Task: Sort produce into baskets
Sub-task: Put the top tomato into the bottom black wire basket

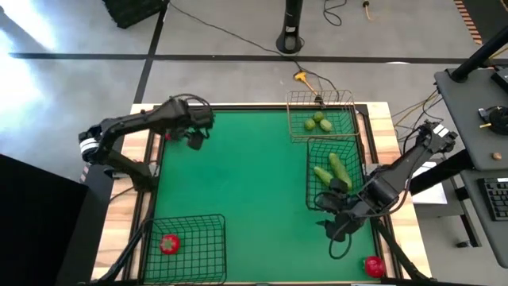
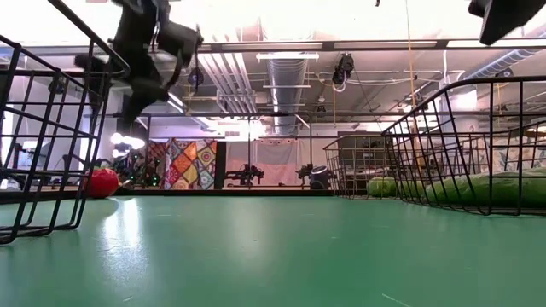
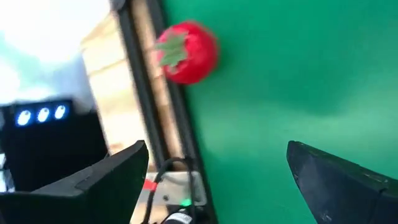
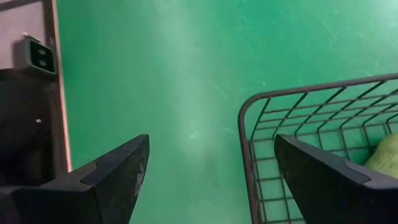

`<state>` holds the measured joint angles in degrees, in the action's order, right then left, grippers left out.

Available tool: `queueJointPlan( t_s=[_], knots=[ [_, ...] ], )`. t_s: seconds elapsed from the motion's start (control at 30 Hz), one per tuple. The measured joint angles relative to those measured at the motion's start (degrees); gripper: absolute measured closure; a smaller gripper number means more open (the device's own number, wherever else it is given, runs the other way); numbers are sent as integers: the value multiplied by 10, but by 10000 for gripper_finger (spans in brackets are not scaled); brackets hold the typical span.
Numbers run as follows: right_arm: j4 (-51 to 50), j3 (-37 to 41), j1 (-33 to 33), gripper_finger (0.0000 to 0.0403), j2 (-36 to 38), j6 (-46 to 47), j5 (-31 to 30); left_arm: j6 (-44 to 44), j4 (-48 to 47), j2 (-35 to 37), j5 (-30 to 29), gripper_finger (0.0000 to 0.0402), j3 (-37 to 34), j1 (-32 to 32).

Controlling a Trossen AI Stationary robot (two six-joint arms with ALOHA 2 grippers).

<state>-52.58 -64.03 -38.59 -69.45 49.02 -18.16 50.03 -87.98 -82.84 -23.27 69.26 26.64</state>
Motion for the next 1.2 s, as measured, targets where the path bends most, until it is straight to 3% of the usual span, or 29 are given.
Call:
queueJointPlan(
  t_s=[0.13, 0.27, 0.4, 0.67, 0.77, 0.93, 1.2],
  knots=[
    [9, 18, 0, 64, 0, 1, 0, -17, 43, -9, -2, 39, -51, 44],
    [9, 28, -1, 64, 0, -2, 0, -15, 149, -8, 1, 39, -125, 58],
    [8, 31, -2, 64, 0, -10, 0, 59, 259, 8, -31, 39, -194, 57],
    [8, 33, -2, 64, 0, -20, 1, 252, 361, 63, -91, 39, -321, 44],
    [10, 32, -2, 64, 0, -24, 0, 262, 414, 84, -125, 39, -341, 46],
    [11, 31, -2, 64, 0, -21, 1, 334, 415, 107, -194, 39, -350, 74],
    [23, 31, -2, 64, 0, -24, -3, 339, 483, 99, -199, 39, -364, 126]
  ],
)
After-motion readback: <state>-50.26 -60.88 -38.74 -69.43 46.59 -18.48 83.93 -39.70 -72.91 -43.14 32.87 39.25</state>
